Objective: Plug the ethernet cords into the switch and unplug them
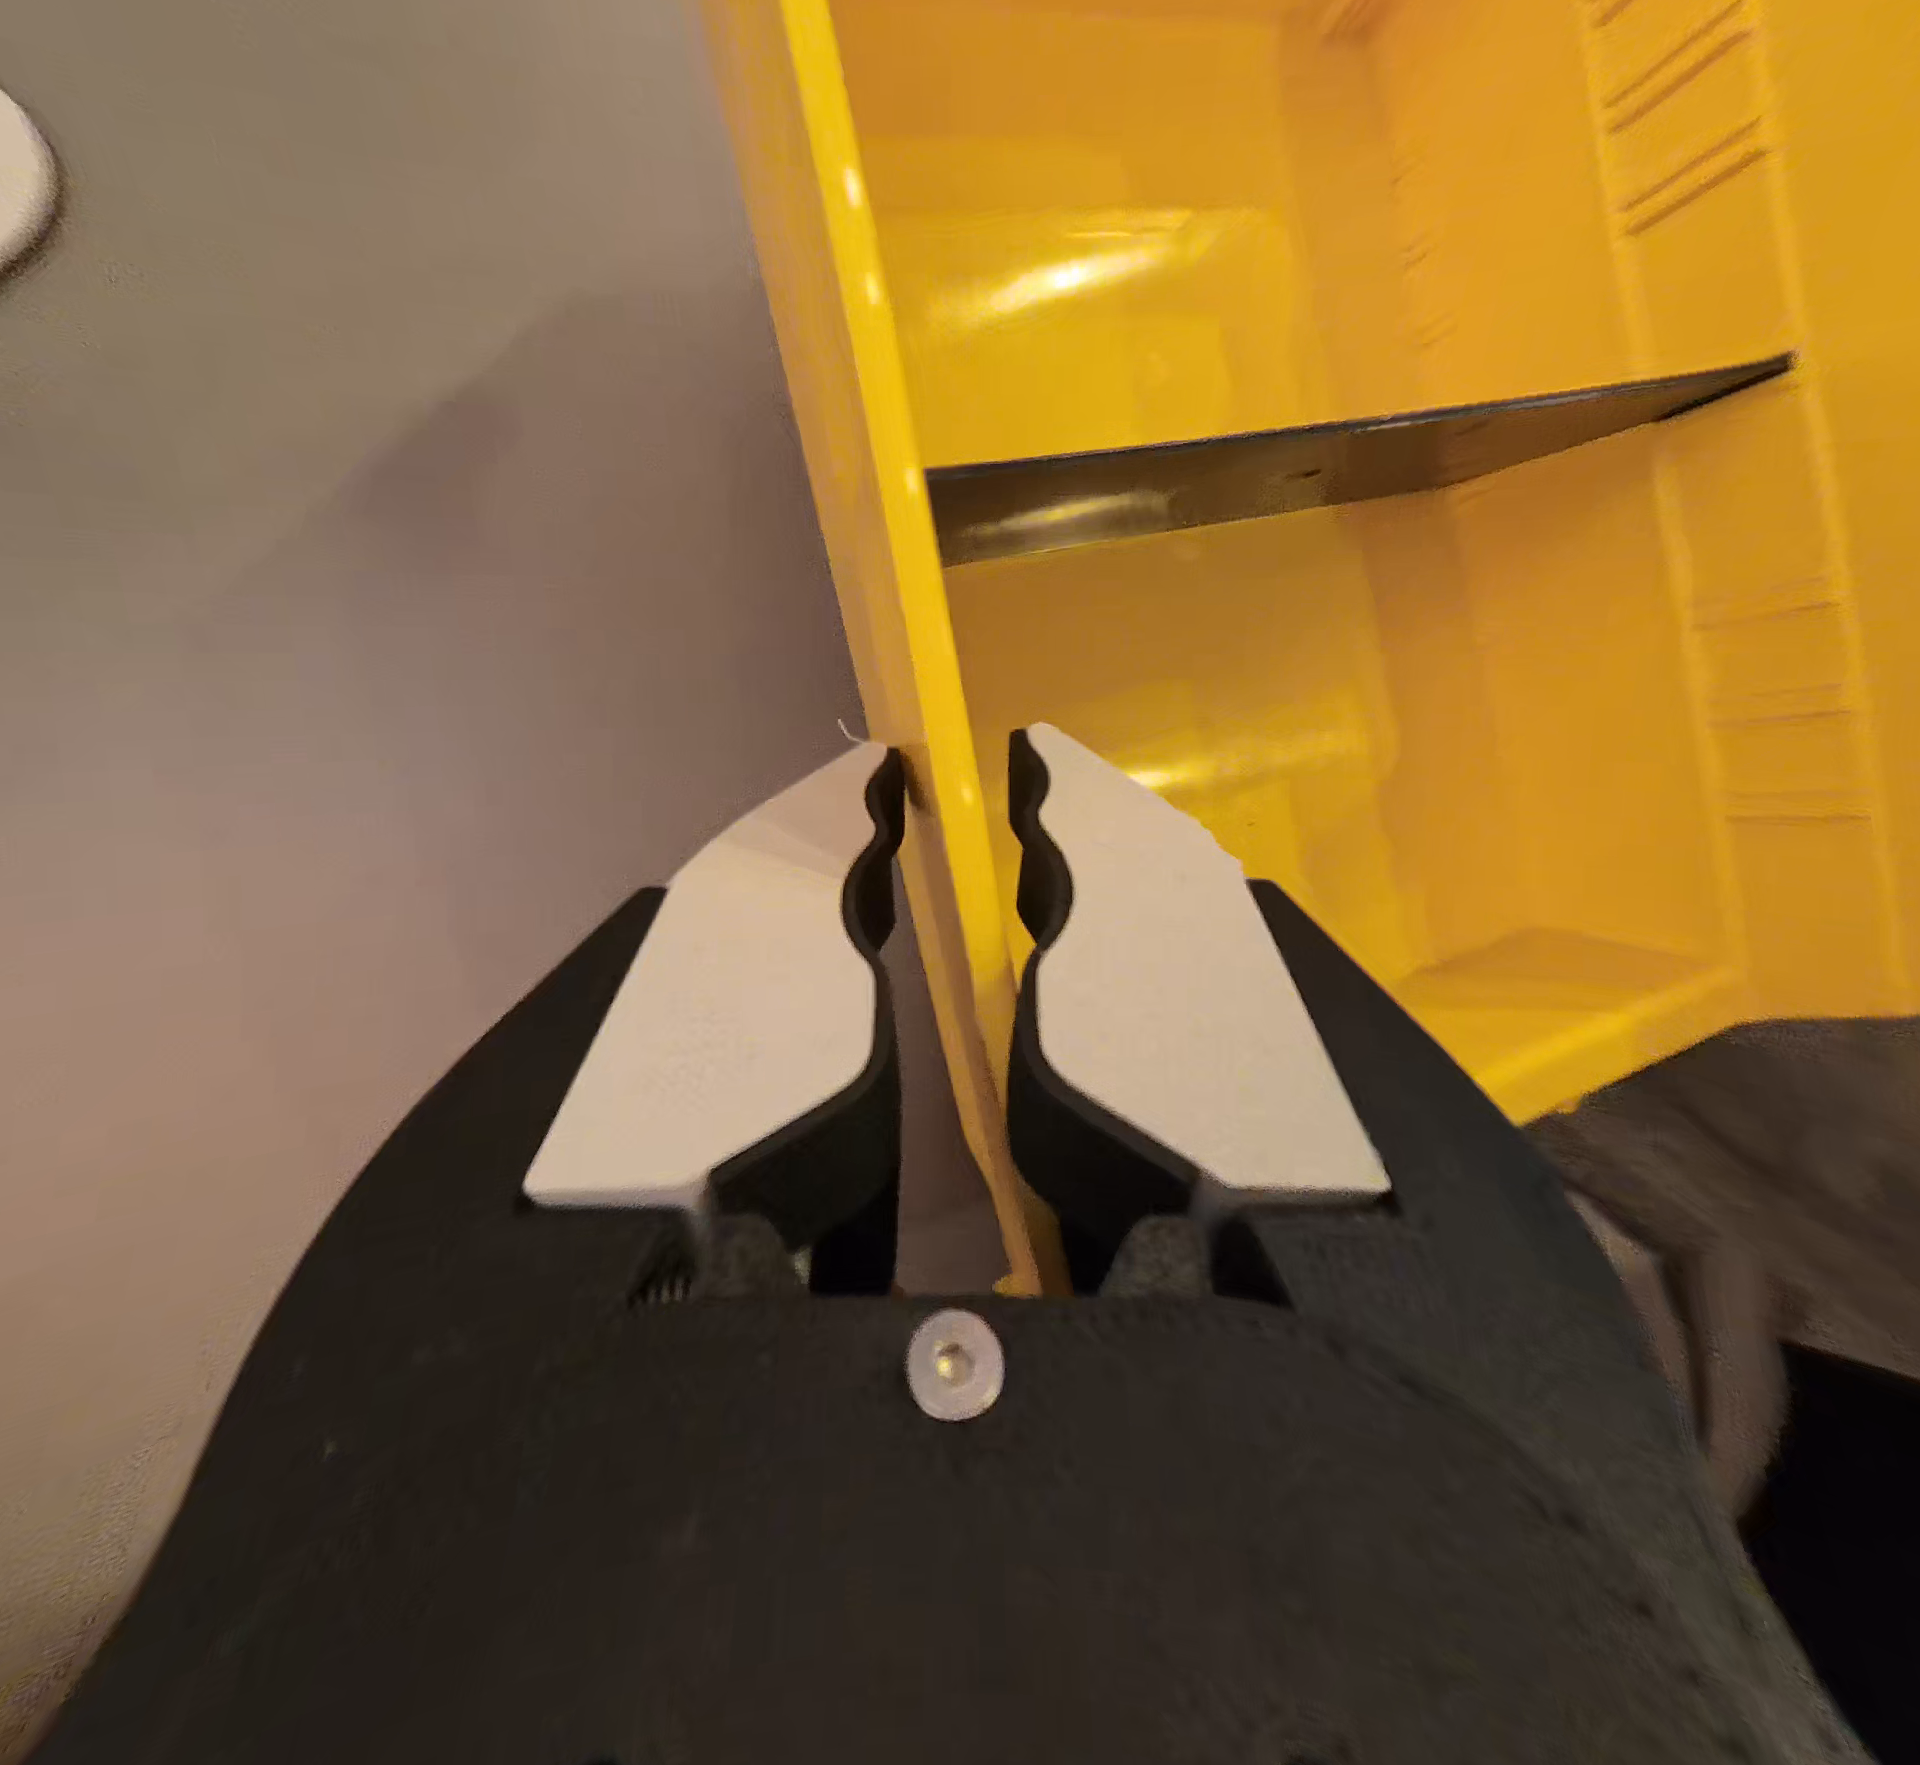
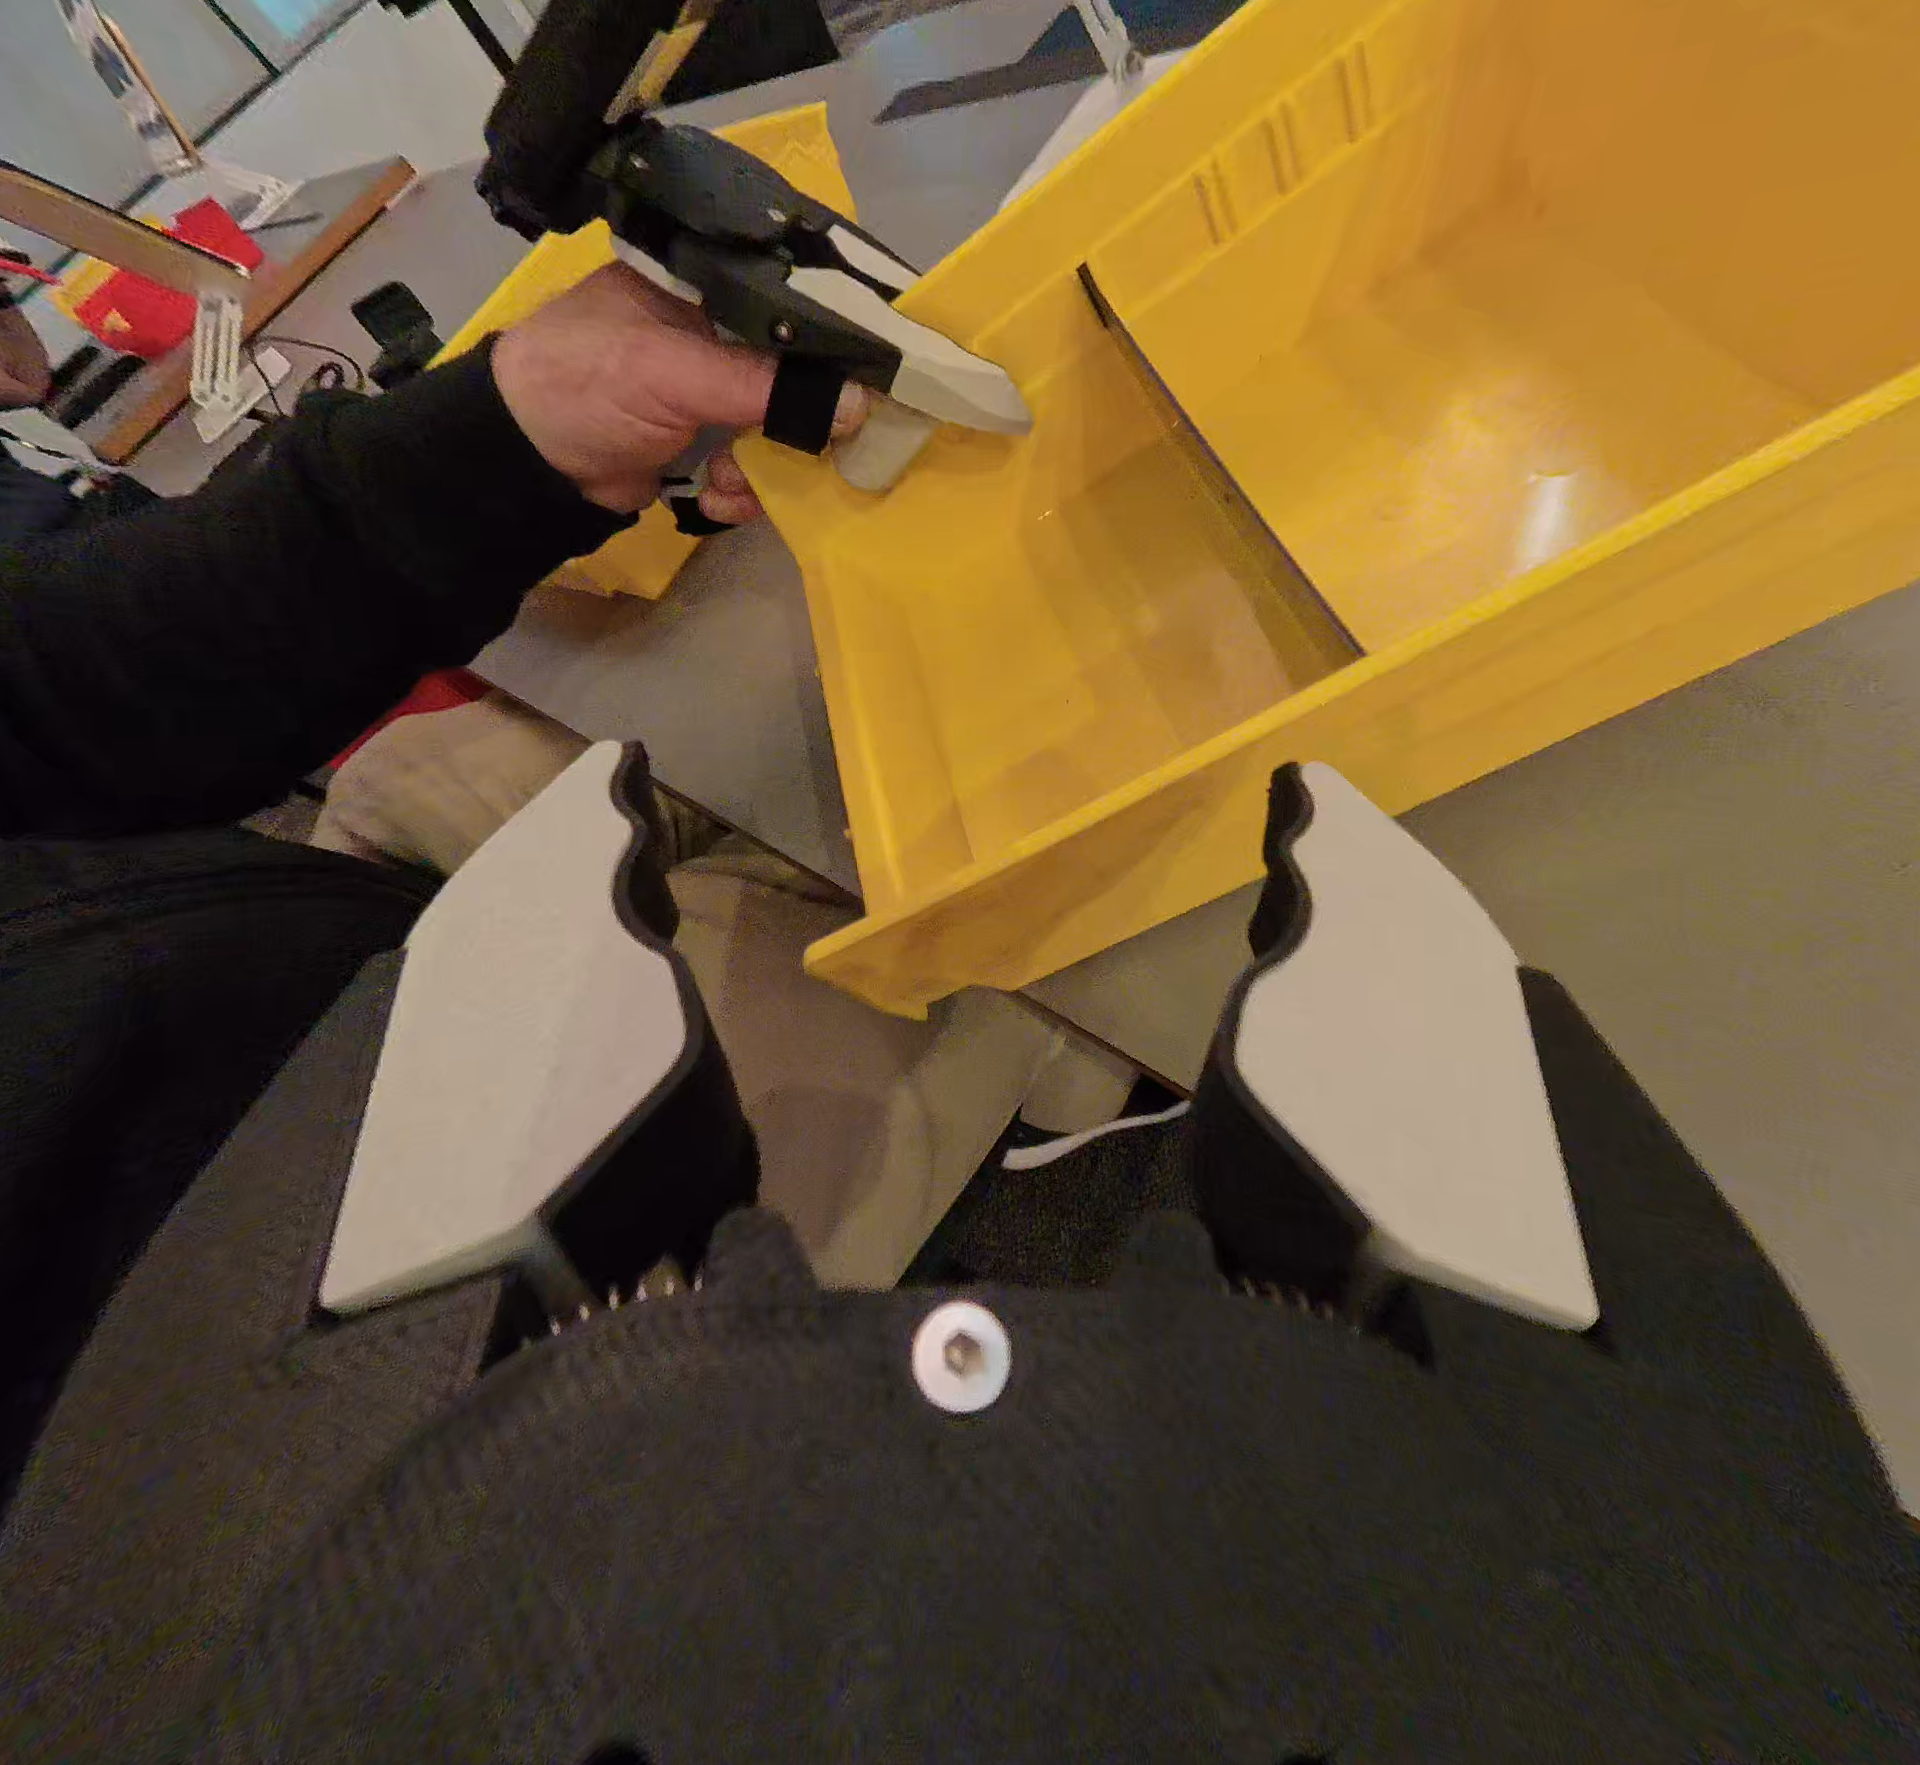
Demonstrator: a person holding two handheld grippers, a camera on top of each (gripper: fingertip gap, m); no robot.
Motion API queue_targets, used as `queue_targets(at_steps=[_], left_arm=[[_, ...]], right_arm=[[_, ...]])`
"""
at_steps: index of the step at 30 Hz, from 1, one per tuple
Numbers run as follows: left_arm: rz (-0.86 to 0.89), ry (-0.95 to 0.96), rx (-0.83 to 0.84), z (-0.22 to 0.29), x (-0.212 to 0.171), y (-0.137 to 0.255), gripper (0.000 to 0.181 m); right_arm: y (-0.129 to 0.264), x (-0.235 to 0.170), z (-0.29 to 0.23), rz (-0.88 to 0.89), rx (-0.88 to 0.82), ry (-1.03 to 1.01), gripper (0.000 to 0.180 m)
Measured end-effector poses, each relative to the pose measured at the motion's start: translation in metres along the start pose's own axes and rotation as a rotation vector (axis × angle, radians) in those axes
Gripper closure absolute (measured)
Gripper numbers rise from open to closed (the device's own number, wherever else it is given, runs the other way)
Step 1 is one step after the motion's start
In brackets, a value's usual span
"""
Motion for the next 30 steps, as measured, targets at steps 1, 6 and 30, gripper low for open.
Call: queue_targets(at_steps=[1,6,30], left_arm=[[-0.007,0.025,-0.026,0.003,-0.001,-0.005,0.162],[0.015,0.098,-0.041,0.015,-0.001,-0.016,0.154],[0.114,0.257,-0.364,0.090,0.051,-0.051,0.092]], right_arm=[[-0.007,-0.004,0.003,-0.021,-0.017,-0.005,0.071],[-0.021,-0.013,0.042,-0.141,-0.165,-0.010,0.080],[0.021,0.057,0.234,-0.553,-0.450,0.133,0.168]])
Point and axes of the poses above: each gripper's, where its closed fingertips meet, y back along the fingers, x out of its top, z = x × y across the jaws, the point moved 4 cm from there along y, back along the fingers, and after that the axes turned 7 degrees about x, right-handed, at the moved point
